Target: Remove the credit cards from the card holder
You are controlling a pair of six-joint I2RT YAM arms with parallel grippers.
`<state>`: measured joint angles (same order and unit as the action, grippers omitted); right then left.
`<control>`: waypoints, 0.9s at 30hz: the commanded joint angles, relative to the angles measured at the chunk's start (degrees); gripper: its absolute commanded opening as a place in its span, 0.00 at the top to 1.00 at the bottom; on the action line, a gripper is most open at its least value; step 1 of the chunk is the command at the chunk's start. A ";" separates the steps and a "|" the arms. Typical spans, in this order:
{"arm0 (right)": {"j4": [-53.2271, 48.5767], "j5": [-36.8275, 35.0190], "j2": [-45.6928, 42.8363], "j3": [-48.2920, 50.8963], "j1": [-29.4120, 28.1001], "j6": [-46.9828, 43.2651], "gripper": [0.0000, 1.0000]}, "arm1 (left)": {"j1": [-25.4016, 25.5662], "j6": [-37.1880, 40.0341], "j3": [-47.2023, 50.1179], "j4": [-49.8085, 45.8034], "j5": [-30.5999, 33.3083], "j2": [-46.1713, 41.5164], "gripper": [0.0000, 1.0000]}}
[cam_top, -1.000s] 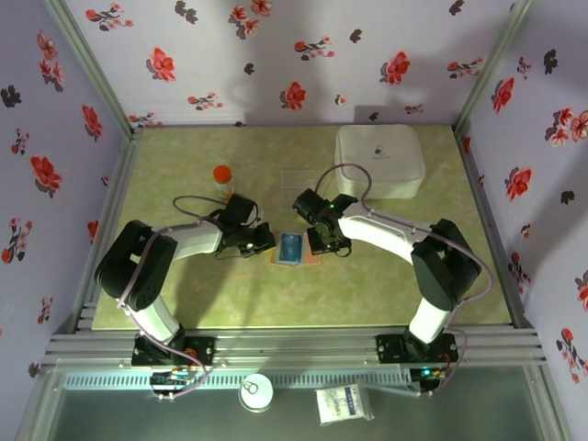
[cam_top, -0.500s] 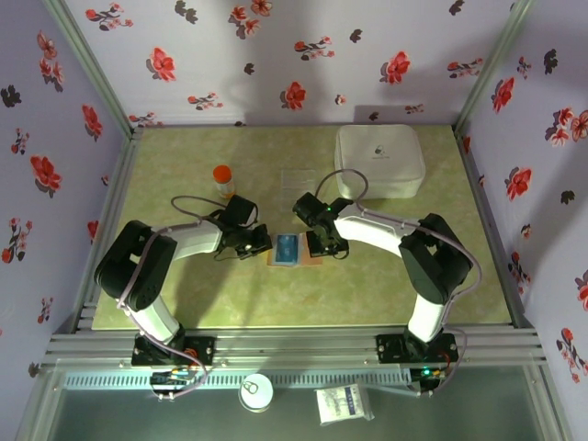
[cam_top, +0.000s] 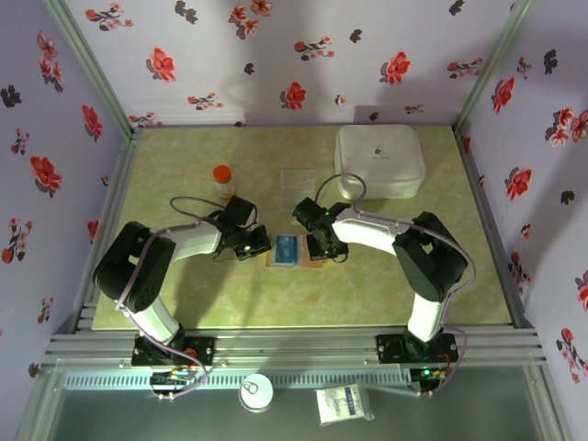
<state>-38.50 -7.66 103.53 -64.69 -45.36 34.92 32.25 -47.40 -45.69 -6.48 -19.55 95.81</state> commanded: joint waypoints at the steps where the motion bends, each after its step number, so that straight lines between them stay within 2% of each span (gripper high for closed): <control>1: -0.96 -3.88 1.52 1.61 0.45 0.17 1.00 | -0.87 1.72 2.38 -4.86 1.53 1.48 1.00; 17: -2.62 -6.33 0.92 4.34 0.98 1.10 1.00 | -1.75 1.90 4.21 -5.30 1.98 4.47 1.00; 27: -3.36 -5.85 -2.79 4.22 1.94 1.59 0.79 | -1.72 0.30 4.37 -3.19 0.48 4.43 1.00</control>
<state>-36.47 -10.04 102.19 -61.84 -44.82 35.59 30.83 -47.00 -44.21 -3.81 -22.96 96.38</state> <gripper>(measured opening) 0.204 0.038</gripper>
